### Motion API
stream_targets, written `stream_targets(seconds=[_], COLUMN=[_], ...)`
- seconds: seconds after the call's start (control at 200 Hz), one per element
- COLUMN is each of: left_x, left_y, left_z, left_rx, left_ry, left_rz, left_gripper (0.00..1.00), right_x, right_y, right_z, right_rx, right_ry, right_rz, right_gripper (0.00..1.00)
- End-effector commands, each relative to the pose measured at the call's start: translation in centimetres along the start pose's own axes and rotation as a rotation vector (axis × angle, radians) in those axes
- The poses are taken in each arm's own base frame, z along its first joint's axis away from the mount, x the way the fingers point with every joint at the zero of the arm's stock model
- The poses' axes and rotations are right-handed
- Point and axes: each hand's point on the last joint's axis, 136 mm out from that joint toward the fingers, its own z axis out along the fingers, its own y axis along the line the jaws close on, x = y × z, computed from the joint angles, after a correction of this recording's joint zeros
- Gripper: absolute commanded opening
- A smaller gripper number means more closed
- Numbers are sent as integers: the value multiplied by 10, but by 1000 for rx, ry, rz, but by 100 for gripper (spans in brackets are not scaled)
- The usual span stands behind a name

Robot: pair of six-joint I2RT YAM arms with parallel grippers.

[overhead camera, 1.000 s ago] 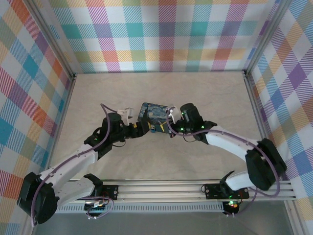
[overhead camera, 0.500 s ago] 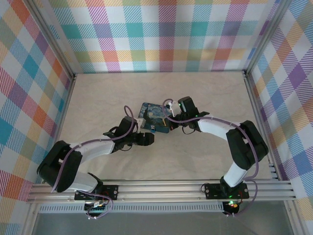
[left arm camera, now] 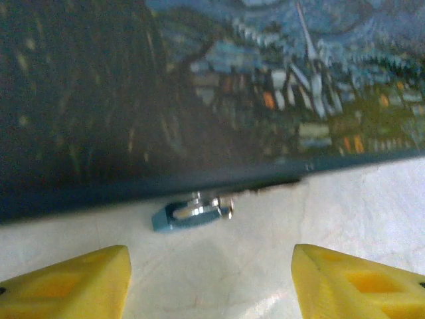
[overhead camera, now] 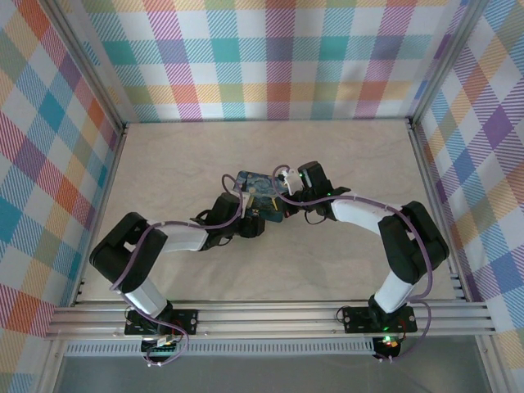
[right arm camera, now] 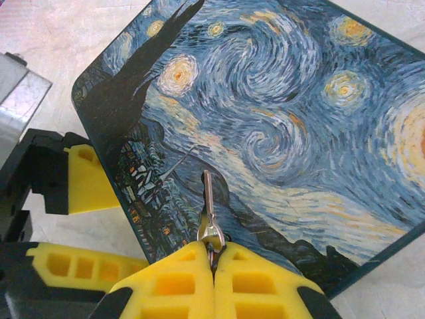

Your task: Unlock a padlock with a key

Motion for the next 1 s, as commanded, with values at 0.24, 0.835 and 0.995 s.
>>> stream_targets(seconds=[0.24,0.835,0.995], left_x=[-31,-35,-39], left_y=[-15,-12,-11], left_z=[17,21,21], left_rx=[24,-31,-34], left_ry=[-96,-137,-147], left_rz=[26,-77,-108], left_gripper=[49,37,31], right_x=[23,20,20], right_y=[2,7,9], right_z=[5,3,1], right_rx=[-18,-30,-37], right_ry=[57,39,32], right_rz=[38,35,32], right_gripper=[0,0,0])
